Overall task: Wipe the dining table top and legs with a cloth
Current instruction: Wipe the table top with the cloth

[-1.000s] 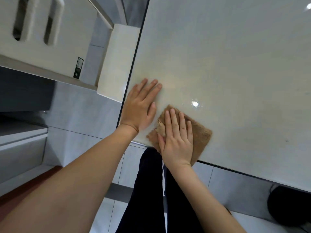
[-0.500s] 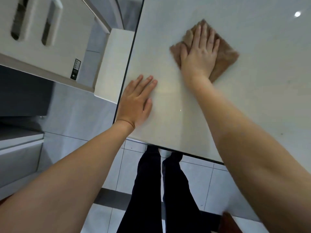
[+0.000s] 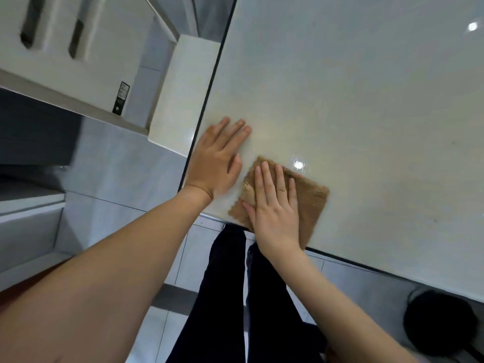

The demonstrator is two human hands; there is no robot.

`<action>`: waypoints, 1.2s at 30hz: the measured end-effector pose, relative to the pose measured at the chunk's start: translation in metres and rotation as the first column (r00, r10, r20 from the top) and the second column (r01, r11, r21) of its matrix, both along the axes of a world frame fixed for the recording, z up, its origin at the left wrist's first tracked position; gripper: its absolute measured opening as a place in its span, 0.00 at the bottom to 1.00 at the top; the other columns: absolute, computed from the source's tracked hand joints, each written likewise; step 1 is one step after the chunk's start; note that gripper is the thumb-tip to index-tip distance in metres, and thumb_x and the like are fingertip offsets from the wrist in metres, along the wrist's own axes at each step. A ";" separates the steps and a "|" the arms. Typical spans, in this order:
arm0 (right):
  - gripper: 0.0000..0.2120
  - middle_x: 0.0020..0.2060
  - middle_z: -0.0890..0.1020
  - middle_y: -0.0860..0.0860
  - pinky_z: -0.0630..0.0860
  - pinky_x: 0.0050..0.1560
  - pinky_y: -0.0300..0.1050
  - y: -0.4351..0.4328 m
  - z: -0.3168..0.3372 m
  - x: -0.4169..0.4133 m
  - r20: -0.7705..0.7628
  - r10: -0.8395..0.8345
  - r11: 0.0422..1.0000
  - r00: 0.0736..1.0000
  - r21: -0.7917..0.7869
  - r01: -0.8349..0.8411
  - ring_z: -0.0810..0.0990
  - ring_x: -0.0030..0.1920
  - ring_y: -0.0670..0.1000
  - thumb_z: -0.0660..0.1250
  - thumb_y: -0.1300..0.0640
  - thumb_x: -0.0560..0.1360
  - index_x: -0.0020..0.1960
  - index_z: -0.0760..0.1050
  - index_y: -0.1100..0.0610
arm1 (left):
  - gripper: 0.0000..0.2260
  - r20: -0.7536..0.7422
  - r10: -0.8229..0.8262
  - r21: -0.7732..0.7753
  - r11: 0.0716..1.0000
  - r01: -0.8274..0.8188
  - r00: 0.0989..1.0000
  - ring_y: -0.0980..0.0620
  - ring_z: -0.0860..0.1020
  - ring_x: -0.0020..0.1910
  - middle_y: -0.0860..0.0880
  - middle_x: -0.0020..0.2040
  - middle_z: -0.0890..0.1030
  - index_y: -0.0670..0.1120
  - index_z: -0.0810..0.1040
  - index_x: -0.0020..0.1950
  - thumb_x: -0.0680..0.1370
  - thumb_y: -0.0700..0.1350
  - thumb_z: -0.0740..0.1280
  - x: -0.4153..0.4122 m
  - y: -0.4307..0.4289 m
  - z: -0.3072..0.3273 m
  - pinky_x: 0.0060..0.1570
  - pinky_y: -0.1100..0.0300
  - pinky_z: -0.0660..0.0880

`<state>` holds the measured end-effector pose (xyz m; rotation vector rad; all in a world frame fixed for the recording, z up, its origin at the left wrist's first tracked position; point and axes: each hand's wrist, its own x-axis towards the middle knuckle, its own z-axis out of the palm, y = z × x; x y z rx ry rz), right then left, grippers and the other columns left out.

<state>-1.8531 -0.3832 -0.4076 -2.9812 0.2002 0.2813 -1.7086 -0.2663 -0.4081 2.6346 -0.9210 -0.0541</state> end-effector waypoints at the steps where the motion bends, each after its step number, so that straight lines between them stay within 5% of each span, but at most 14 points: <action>1: 0.32 0.78 0.57 0.55 0.50 0.77 0.56 -0.001 0.001 -0.005 -0.010 0.011 1.000 1.000 0.000 -0.011 0.53 0.78 0.57 0.53 0.44 0.81 0.79 0.53 0.60 | 0.24 -0.009 -0.008 0.005 1.000 0.008 1.000 0.43 0.67 0.72 0.47 0.72 0.71 0.45 0.71 0.72 0.75 0.41 0.62 0.000 0.000 0.000 0.72 0.51 0.57; 14: 0.28 0.77 0.61 0.51 0.55 0.76 0.53 -0.061 -0.002 0.017 0.100 -0.030 0.999 0.995 0.028 0.027 0.58 0.77 0.53 0.56 0.46 0.81 0.78 0.58 0.56 | 0.25 -0.046 0.009 0.023 1.000 -0.008 0.999 0.44 0.66 0.73 0.48 0.72 0.71 0.47 0.70 0.72 0.75 0.42 0.61 0.000 0.000 -0.001 0.73 0.51 0.56; 19: 0.31 0.79 0.55 0.53 0.47 0.77 0.54 -0.169 -0.002 0.142 0.092 -0.347 0.936 0.933 -0.033 0.351 0.52 0.78 0.57 0.47 0.43 0.81 0.80 0.50 0.57 | 0.24 -0.066 -0.005 0.000 1.000 0.004 0.998 0.43 0.66 0.73 0.48 0.72 0.71 0.46 0.71 0.72 0.74 0.41 0.61 0.000 0.001 -0.001 0.73 0.50 0.59; 23: 0.32 0.79 0.53 0.53 0.46 0.77 0.55 -0.189 0.002 0.253 0.115 -0.433 0.901 0.894 0.017 0.434 0.50 0.79 0.57 0.47 0.43 0.81 0.80 0.49 0.57 | 0.24 -0.090 -0.023 -0.005 1.000 0.023 0.996 0.43 0.66 0.73 0.47 0.72 0.71 0.45 0.70 0.72 0.75 0.41 0.61 0.003 -0.001 0.000 0.73 0.47 0.61; 25: 0.31 0.79 0.54 0.53 0.47 0.77 0.55 -0.161 0.002 0.264 0.120 -0.330 0.944 0.936 0.033 0.328 0.51 0.79 0.57 0.48 0.43 0.81 0.80 0.50 0.57 | 0.24 -0.104 -0.029 -0.005 1.000 0.028 0.994 0.43 0.65 0.74 0.48 0.73 0.70 0.45 0.70 0.73 0.76 0.42 0.60 0.003 -0.001 -0.001 0.72 0.46 0.61; 28: 0.29 0.77 0.60 0.52 0.51 0.77 0.54 -0.114 -0.001 0.211 0.165 0.080 0.996 0.983 0.017 -0.084 0.56 0.78 0.55 0.50 0.44 0.81 0.78 0.58 0.56 | 0.24 -0.107 -0.033 0.013 0.999 0.034 0.994 0.44 0.65 0.74 0.48 0.74 0.69 0.46 0.69 0.73 0.76 0.43 0.60 0.004 -0.001 0.000 0.71 0.45 0.62; 32: 0.29 0.77 0.62 0.49 0.54 0.77 0.52 -0.145 -0.002 0.166 0.132 0.477 0.876 0.869 0.013 -0.483 0.56 0.78 0.51 0.54 0.42 0.81 0.78 0.60 0.53 | 0.25 -0.131 -0.020 0.026 0.999 0.023 0.991 0.45 0.65 0.74 0.49 0.74 0.69 0.47 0.69 0.74 0.75 0.43 0.60 0.003 0.001 -0.002 0.70 0.45 0.64; 34: 0.29 0.77 0.62 0.48 0.53 0.77 0.51 -0.184 -0.003 0.205 0.163 0.298 0.952 0.941 0.021 -0.305 0.57 0.77 0.51 0.54 0.41 0.80 0.78 0.59 0.51 | 0.25 -0.133 -0.019 0.030 0.999 0.023 0.991 0.46 0.64 0.75 0.50 0.74 0.68 0.48 0.68 0.74 0.76 0.43 0.59 0.003 0.001 -0.004 0.71 0.46 0.63; 36: 0.30 0.78 0.60 0.49 0.50 0.77 0.51 -0.208 0.000 0.261 0.186 -0.045 0.999 0.982 0.006 0.045 0.56 0.78 0.52 0.52 0.39 0.80 0.78 0.57 0.51 | 0.24 -0.132 -0.005 0.019 1.000 0.008 0.991 0.47 0.64 0.75 0.51 0.74 0.68 0.49 0.69 0.73 0.76 0.44 0.58 0.002 0.002 -0.006 0.72 0.47 0.62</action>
